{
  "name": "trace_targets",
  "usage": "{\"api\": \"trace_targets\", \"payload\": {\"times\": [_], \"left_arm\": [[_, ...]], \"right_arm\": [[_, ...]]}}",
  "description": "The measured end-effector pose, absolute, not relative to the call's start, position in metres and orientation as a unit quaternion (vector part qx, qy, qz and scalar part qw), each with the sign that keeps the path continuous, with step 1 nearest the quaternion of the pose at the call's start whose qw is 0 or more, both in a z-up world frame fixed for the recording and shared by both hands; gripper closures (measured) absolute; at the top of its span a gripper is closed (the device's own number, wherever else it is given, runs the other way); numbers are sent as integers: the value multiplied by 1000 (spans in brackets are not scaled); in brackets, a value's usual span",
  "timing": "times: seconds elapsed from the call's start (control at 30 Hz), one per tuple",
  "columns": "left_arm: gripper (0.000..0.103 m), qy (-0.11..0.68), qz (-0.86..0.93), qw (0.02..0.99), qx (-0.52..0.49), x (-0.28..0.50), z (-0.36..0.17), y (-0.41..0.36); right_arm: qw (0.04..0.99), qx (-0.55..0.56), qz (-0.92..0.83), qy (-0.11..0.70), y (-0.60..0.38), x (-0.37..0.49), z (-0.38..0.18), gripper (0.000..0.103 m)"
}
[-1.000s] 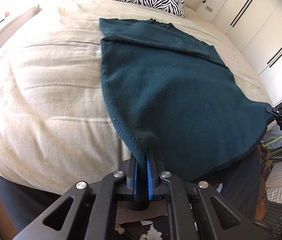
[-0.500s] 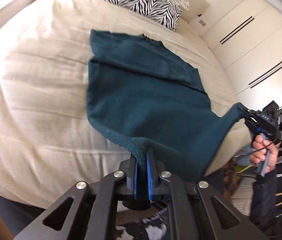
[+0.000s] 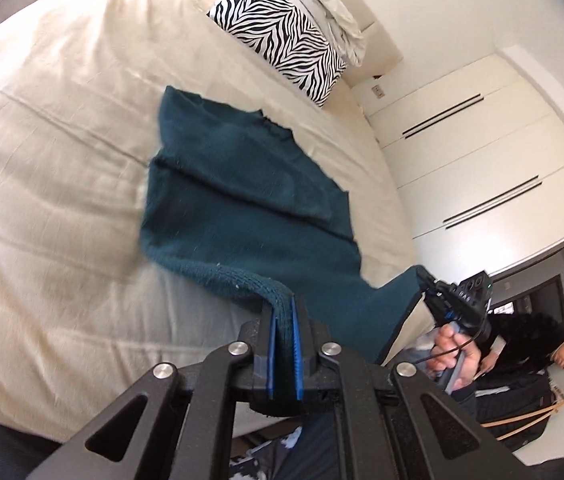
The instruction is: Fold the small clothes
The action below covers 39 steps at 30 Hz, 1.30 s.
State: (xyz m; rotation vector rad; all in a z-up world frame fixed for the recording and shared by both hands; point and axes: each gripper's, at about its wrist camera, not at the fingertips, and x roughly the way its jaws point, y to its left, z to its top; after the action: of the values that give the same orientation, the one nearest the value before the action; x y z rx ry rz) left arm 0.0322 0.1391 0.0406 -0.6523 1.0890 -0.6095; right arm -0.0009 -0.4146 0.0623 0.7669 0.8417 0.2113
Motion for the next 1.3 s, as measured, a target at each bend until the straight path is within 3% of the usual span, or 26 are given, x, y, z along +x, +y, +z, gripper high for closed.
{"api": "trace_targets", "payload": {"times": [0.4, 0.63, 0.87, 0.93, 1.0, 1.03, 1.1, 1.3], "left_arm": [[96, 512, -244, 734, -372, 194, 15, 133], [96, 523, -182, 735, -391, 291, -27, 134], [91, 531, -138, 745, -380, 324, -63, 138], [60, 518, -144, 745, -394, 319, -66, 146], [50, 503, -137, 750, -407, 309, -66, 156], [50, 492, -133, 754, -414, 303, -65, 164], [49, 477, -133, 759, -423, 292, -61, 172], [49, 486, -154, 793, -334, 256, -50, 139]], "right_arm": [[837, 394, 49, 376, -445, 134, 43, 96], [824, 408, -7, 393, -473, 225, -7, 96], [812, 387, -54, 434, -481, 285, -69, 95], [810, 398, -41, 429, -484, 289, -78, 87], [814, 406, -49, 413, -490, 283, -79, 75], [820, 406, -59, 398, -493, 276, -76, 63], [828, 409, -81, 374, -502, 262, -68, 49], [849, 321, -40, 418, -483, 236, -49, 49]]}}
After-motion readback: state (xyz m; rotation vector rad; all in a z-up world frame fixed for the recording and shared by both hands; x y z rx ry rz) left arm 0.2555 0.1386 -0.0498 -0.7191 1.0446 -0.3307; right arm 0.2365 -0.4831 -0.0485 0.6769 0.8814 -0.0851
